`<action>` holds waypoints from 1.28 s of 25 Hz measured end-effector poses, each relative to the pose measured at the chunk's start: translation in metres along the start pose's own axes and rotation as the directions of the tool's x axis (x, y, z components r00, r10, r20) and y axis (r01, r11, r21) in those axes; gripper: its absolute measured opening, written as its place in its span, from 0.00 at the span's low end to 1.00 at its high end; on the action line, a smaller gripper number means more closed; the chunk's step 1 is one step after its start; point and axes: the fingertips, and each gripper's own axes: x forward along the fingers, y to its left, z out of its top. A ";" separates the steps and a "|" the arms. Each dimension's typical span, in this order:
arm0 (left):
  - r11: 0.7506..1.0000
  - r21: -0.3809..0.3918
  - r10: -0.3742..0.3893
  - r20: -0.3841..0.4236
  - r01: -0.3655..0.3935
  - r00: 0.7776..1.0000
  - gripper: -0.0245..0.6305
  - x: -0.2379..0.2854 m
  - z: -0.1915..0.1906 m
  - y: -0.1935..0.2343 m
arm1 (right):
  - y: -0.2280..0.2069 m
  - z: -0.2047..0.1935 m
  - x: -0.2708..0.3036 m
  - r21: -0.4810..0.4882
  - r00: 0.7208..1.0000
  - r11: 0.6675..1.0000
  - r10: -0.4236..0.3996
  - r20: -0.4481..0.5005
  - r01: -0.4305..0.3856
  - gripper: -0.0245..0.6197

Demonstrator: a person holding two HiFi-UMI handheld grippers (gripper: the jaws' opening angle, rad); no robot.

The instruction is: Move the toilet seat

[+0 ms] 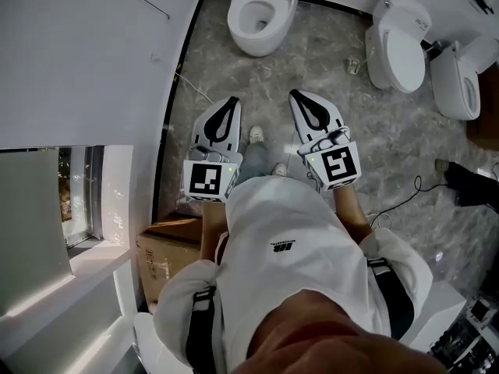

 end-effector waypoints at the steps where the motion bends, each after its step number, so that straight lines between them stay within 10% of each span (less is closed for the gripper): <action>1: 1.000 0.002 0.001 0.000 -0.001 1.000 0.09 0.005 0.000 0.003 | -0.002 0.002 0.004 0.002 1.000 1.000 0.005 0.006 -0.005 0.09; 32: 0.998 -0.022 -0.052 -0.006 0.051 0.999 0.09 0.145 -0.022 0.171 | -0.067 -0.010 0.201 -0.021 0.996 0.997 -0.069 -0.062 0.068 0.09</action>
